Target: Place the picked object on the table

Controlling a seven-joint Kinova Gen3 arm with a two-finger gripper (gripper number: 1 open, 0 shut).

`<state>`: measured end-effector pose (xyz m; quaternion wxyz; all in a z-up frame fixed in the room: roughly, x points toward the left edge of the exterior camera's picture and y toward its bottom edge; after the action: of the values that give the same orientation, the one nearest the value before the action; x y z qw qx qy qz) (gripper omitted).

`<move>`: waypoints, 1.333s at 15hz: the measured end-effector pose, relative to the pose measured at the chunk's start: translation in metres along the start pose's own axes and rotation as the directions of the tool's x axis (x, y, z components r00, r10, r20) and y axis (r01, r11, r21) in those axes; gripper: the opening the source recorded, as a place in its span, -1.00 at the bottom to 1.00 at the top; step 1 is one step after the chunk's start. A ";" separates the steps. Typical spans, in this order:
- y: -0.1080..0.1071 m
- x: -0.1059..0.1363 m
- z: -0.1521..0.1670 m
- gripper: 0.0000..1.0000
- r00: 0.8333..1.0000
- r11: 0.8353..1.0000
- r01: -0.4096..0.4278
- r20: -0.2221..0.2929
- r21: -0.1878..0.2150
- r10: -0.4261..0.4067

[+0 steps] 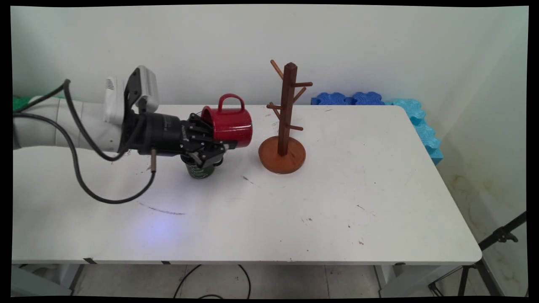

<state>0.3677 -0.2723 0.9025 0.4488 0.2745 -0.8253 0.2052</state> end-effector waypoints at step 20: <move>-0.023 0.073 -0.092 -1.00 0.920 0.920 -0.331 0.145 -0.208 0.364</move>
<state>0.4082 -0.2558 1.0140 0.3512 0.0992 -0.9133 0.1808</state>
